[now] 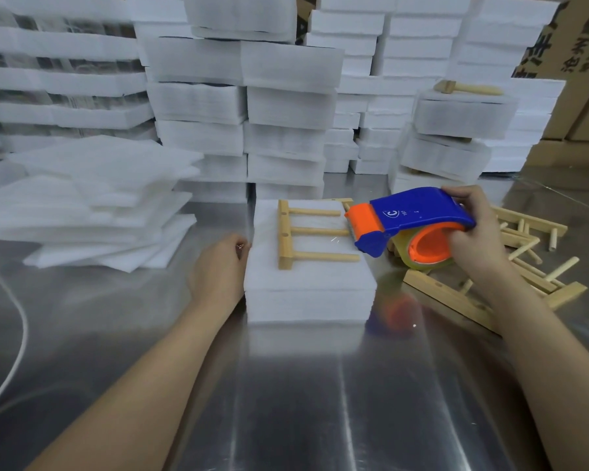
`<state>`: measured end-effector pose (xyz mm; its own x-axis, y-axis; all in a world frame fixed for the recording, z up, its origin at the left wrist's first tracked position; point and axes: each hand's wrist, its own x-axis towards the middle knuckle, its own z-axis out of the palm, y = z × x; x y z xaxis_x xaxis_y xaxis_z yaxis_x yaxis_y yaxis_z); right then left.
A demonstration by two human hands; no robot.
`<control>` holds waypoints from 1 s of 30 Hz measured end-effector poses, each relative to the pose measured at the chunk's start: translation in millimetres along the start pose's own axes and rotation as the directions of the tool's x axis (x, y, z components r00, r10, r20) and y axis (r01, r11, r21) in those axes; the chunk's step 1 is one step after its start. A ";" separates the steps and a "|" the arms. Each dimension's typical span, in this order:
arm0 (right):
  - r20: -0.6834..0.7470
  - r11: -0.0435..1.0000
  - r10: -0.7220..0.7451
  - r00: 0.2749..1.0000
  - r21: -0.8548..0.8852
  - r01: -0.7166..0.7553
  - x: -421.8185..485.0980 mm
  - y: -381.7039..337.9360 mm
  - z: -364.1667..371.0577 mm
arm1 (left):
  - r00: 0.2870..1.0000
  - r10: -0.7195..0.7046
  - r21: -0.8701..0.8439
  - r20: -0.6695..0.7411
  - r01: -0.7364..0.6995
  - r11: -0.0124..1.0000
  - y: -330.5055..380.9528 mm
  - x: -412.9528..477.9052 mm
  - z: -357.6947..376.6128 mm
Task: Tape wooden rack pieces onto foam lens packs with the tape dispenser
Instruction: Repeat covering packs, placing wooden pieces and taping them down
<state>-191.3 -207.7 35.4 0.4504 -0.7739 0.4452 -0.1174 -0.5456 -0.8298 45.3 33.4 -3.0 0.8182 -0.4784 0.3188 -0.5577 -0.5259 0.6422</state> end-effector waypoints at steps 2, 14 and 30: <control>0.002 1.000 0.005 1.000 -0.002 -0.005 0.6 -0.5 -0.1 | 0.999 0.051 0.080 0.019 -0.052 0.995 -4.1 2.6 2.4; -0.002 1.000 -0.005 1.000 -0.023 0.005 4.0 4.0 -3.8 | 1.000 -0.009 -0.324 0.014 0.013 0.946 38.6 30.4 -15.3; 0.031 0.999 -0.030 0.999 -0.037 0.032 14.1 15.3 -36.8 | 0.877 0.116 0.547 0.467 -0.389 0.741 117.2 32.1 27.5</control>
<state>-219.3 -238.8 41.4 0.4806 -0.7467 0.4598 -0.1358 -0.5814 -0.8022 2.4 -62.9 63.3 0.5875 -0.8087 0.0283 -0.8082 -0.5882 -0.0297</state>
